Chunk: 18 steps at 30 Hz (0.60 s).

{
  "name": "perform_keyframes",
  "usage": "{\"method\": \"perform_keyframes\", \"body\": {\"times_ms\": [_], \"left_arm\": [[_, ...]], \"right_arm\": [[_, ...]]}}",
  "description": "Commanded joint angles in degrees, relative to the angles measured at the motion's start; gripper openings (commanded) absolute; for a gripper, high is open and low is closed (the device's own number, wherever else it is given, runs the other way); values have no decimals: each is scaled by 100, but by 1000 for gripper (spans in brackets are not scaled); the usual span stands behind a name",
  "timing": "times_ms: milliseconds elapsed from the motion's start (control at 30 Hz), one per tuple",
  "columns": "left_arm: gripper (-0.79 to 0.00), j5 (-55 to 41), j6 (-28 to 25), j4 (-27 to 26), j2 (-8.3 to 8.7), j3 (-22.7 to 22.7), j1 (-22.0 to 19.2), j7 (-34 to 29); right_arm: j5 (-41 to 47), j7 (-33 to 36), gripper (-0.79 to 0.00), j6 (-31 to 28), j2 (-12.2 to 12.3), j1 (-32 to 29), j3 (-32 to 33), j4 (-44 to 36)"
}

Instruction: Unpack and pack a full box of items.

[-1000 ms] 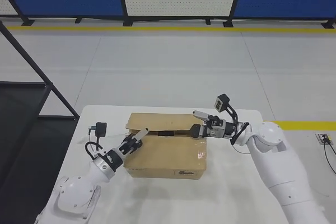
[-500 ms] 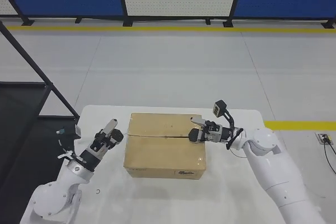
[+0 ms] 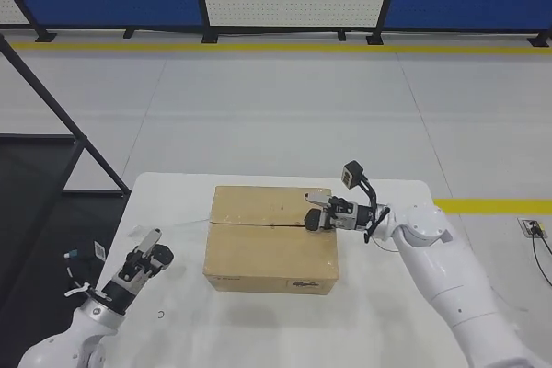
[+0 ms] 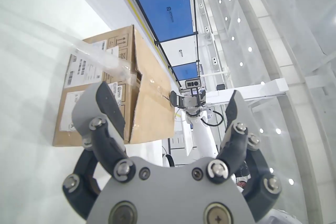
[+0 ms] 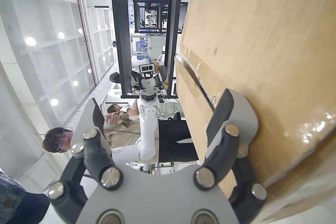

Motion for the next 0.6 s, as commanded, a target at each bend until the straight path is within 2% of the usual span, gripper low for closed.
{"method": "perform_keyframes", "body": {"times_ms": [0, 233, 333, 567], "left_arm": [[0, -3, 3, 0, -1, 1, -1, 4], [0, 39, 10, -1, 0, 6, -3, 22], [0, 352, 153, 41, -10, 141, -52, 306], [0, 107, 495, 676, -46, 459, -401, 411]], "right_arm": [[3, -1, 0, 2, 1, -3, 2, -4], [16, -42, 0, 24, 0, -25, 7, -11], [-20, -164, 0, 187, 26, -113, 50, -213], [-8, 39, 0, 323, 171, -329, 364, -342]]}}
